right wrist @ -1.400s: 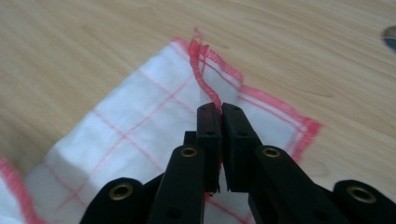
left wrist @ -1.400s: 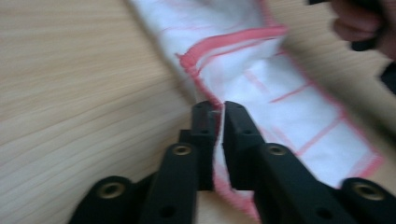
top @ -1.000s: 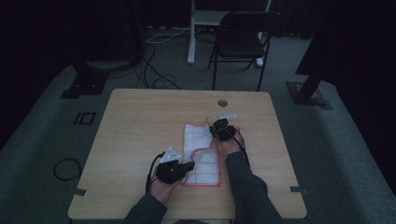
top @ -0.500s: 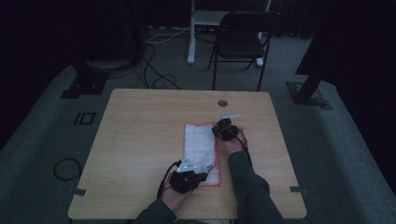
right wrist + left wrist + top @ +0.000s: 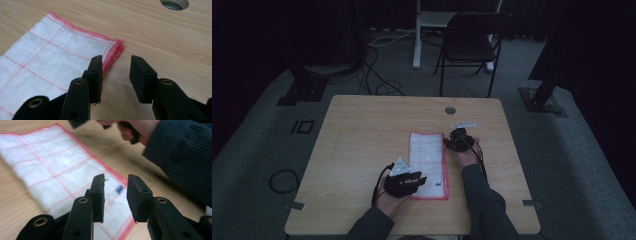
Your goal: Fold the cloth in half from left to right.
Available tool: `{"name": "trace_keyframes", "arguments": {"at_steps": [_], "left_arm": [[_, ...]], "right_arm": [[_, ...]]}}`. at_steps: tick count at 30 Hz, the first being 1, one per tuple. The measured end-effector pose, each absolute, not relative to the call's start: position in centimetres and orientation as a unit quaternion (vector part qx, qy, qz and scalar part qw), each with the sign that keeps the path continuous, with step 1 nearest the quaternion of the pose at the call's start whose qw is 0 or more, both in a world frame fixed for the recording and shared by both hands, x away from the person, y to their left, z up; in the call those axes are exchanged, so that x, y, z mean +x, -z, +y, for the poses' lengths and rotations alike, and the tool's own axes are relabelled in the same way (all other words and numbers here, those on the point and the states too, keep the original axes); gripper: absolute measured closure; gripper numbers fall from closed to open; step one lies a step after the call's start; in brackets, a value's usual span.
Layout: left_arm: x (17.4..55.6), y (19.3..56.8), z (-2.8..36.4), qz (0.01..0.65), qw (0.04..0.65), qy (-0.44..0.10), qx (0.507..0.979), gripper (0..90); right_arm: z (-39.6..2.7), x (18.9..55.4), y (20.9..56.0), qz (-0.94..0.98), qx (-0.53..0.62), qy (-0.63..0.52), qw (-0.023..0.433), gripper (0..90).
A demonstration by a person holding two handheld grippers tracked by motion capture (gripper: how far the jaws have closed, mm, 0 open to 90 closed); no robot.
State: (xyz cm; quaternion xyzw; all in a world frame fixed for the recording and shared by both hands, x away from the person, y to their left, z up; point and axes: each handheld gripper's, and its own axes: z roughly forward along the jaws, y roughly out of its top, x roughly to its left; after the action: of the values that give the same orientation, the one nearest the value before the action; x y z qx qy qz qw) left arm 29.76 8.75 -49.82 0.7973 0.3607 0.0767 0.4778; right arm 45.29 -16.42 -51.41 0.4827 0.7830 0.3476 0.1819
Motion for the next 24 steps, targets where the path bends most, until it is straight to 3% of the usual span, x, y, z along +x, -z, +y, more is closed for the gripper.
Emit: {"name": "trace_keyframes", "arguments": {"at_steps": [24], "left_arm": [[36.0, 50.3, 11.9, 0.412, 0.447, -0.156, 0.778, 63.4]], "right_arm": [[-16.2, 45.0, 51.6, 0.786, 0.475, -0.354, 0.176, 60.1]]}}
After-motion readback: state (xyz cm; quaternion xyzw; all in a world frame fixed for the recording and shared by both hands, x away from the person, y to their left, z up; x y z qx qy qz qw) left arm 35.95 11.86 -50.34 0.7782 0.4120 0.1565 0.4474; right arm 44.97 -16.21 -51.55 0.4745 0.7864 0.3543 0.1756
